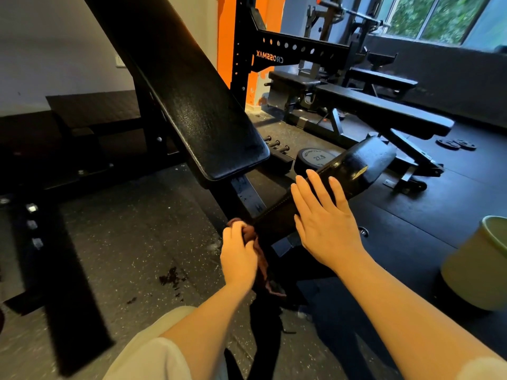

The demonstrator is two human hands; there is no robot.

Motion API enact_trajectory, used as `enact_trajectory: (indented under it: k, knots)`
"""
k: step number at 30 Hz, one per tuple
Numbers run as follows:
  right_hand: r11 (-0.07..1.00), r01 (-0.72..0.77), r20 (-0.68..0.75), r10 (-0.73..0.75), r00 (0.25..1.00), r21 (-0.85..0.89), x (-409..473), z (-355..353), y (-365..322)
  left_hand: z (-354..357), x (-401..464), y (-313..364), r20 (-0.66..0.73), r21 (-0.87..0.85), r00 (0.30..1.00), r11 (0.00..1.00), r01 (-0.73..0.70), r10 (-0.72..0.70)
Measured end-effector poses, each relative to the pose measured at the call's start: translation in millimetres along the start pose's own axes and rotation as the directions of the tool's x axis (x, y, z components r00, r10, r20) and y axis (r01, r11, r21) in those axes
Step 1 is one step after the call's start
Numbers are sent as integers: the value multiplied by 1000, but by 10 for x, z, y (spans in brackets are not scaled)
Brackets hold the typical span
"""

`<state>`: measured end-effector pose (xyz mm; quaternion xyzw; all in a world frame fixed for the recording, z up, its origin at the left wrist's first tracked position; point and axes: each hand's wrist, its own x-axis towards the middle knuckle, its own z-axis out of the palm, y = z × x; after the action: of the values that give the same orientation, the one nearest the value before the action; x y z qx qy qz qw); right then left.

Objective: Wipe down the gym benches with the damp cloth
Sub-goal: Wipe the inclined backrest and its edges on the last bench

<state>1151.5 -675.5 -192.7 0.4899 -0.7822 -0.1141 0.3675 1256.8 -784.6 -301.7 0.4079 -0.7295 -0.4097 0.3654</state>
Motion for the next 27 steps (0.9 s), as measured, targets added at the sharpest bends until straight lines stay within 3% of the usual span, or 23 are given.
enact_trajectory:
  k: [2, 3, 6, 8, 11, 13, 16, 19, 22, 24, 27]
  knots:
    - [1000, -2, 3, 2, 1000, -5, 6, 9, -7, -64, -24, -8, -72, -31, 993, 995, 96, -98]
    - [1000, -5, 3, 5, 1000, -10, 6, 16, -14, -74, -32, 60, -130, -62, 989, 996, 57, -64]
    - [1000, -9, 7, 9, 1000, -22, 2, 33, -30, -9, -45, 350, -167, -95, 955, 960, -262, 244]
    - [999, -8, 20, 9, 1000, -32, 1, 32, -32, 90, -69, 421, -109, -14, 928, 933, -359, 355]
    - [999, -8, 28, 9, 1000, -34, 10, 20, -32, 147, -47, 229, -49, 5, 956, 958, -288, 288]
    - [1000, -8, 21, 8, 1000, -30, 5, 6, -36, 77, -40, -17, 0, 27, 989, 989, -145, 145]
    - [1000, -13, -23, 12, 1000, -27, -6, 9, -59, -105, -32, -270, -122, -7, 987, 995, 104, -104]
    - [995, 97, -40, -97, 994, -9, -2, 89, -157, -122, -28, -134, -245, -131, 970, 991, -31, -2]
    - [990, 139, 18, -138, 990, -40, 30, 169, -265, 30, -103, 48, -137, -212, 976, 957, -199, 172]
    - [992, 107, 51, -104, 993, -62, 53, 198, -304, 121, -106, -39, -104, -204, 982, 963, -178, 160]
    - [992, 102, 48, -99, 994, -80, 55, 239, -317, 149, -125, -396, 14, -130, 1000, 991, 8, -6]
